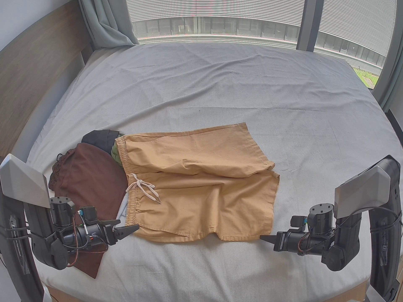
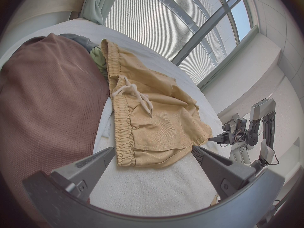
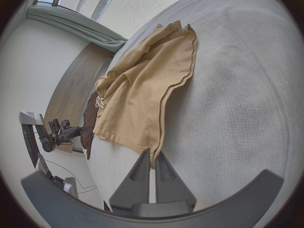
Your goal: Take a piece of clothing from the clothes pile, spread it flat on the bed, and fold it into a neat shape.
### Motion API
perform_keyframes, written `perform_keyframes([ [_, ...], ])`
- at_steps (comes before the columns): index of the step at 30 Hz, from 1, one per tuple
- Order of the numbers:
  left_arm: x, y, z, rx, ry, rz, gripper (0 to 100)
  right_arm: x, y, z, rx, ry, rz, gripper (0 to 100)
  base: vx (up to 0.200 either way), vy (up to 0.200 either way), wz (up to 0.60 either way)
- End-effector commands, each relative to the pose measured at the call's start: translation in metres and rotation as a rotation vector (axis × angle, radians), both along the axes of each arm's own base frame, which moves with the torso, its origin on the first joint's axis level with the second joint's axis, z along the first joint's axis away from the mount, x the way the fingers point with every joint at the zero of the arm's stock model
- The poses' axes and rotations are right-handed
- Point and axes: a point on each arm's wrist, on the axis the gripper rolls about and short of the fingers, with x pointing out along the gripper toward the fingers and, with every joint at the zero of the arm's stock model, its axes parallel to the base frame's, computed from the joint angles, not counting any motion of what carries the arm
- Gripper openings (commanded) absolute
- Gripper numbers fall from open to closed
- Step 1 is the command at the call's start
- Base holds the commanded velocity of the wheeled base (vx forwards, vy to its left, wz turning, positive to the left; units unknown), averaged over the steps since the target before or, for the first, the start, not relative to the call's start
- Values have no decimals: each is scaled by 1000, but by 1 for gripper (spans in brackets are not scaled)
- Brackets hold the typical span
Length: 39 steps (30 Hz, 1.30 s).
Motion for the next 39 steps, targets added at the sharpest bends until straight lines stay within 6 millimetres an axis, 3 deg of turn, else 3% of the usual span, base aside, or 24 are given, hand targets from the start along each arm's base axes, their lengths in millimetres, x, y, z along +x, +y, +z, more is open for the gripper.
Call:
perform_keyframes([
  [1, 1, 1, -12, 0, 39, 3, 100, 0, 0, 0, 0, -1, 1, 0, 0, 0, 0],
  [19, 15, 1, -37, -51, 122, 46, 100, 1, 1, -1, 0, -1, 1, 0, 0, 0, 0],
  [37, 27, -3, -39, -127, 158, 84, 100, 1, 1, 0, 2, -4, 2, 0, 0, 0, 0],
  [38, 27, -3, -40, -127, 162, 85, 0, 1, 1, 0, 1, -4, 1, 0, 0, 0, 0],
  [39, 28, -3, -42, -126, 163, 84, 0, 1, 1, 0, 2, -4, 2, 0, 0, 0, 0],
])
